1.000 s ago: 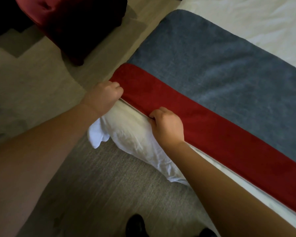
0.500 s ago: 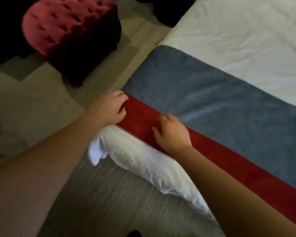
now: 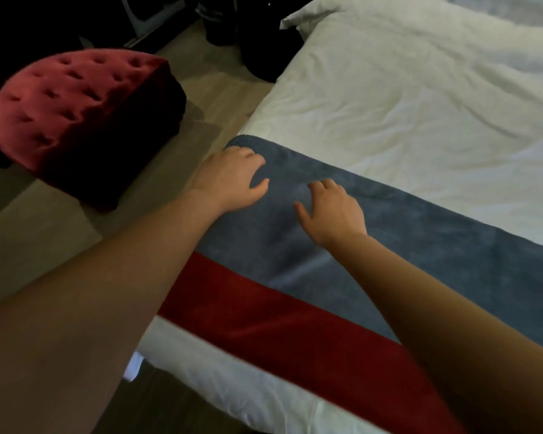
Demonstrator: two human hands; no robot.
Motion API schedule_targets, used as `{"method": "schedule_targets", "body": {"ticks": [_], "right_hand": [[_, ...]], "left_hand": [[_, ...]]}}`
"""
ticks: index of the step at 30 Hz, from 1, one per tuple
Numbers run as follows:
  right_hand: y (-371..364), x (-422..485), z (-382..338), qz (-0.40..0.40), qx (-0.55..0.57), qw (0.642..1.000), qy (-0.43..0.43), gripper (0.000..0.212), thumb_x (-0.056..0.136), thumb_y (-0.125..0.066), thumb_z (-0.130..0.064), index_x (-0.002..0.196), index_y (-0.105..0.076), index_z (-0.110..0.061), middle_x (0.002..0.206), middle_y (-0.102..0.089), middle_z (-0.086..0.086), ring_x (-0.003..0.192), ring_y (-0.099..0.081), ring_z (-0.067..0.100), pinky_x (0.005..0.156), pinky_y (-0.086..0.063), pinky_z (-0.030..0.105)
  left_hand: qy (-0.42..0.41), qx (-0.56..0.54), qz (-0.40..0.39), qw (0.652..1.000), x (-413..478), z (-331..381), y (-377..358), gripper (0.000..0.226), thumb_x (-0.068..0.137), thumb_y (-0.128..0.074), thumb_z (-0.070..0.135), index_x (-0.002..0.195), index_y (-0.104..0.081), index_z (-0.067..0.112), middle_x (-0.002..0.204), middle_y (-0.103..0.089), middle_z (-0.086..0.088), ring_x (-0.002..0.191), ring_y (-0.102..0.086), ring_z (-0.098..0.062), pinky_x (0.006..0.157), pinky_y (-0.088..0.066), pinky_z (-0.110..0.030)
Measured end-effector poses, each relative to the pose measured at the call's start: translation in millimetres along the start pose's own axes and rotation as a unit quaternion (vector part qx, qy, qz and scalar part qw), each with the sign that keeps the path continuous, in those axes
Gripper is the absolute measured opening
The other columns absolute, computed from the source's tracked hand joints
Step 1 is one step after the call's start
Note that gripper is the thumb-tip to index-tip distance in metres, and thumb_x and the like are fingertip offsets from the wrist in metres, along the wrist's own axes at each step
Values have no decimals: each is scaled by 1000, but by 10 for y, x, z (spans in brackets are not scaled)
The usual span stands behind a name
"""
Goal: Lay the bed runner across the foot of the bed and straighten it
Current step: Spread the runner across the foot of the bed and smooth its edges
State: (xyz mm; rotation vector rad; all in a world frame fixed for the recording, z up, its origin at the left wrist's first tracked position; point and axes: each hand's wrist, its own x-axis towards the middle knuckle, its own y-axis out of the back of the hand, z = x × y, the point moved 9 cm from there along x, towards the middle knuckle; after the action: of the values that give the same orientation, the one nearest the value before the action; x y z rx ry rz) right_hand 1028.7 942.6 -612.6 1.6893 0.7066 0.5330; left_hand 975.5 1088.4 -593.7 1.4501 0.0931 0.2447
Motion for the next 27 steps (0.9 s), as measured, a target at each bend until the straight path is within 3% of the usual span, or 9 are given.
{"method": "schedule_targets", "body": {"ticks": [8, 15, 21, 24, 27], "right_hand": [[-208, 630, 579, -37, 2, 999, -27, 47, 95, -43, -43, 126, -50, -8, 126, -53, 14, 116, -49, 32, 91, -44, 43], [-598, 1039, 946, -91, 14, 994, -59, 38, 99, -39, -33, 125, -51, -9, 126, -52, 12, 113, -50, 32, 86, -45, 44], [-868, 1401, 1248, -91, 28, 992, -89, 32, 100, -35, -22, 124, -53, -11, 121, -52, 12, 109, -51, 33, 84, -46, 44], [-889, 1560, 1436, -62, 52, 988, -129, 32, 98, -39, -14, 126, -53, -14, 123, -51, 11, 110, -50, 31, 87, -46, 44], [-973, 1695, 1610, -81, 54, 983, -155, 24, 96, -44, -19, 116, -58, -17, 114, -55, 10, 104, -53, 31, 86, -43, 43]], "left_hand": [[18, 8, -45, 999, 786, 169, -476, 39, 90, -45, 42, 109, -60, 11, 109, -60, -8, 103, -54, -27, 81, -47, -41], [0, 18, -92, 996, 1257, 17, -978, 29, 99, -36, 23, 110, -58, 8, 110, -59, -12, 99, -55, -30, 76, -45, -42], [-19, 11, -107, 994, 1637, -103, -1340, 25, 94, -41, 5, 113, -56, 9, 112, -58, -11, 100, -54, -29, 75, -46, -39], [-52, 26, -97, 994, 1845, -82, -1427, 23, 92, -45, 4, 112, -57, 10, 109, -59, -10, 97, -55, -29, 72, -45, -39], [-76, 10, -125, 989, 2023, -74, -1591, 26, 94, -50, 10, 119, -56, 11, 115, -58, -10, 103, -54, -30, 81, -46, -40]]}}
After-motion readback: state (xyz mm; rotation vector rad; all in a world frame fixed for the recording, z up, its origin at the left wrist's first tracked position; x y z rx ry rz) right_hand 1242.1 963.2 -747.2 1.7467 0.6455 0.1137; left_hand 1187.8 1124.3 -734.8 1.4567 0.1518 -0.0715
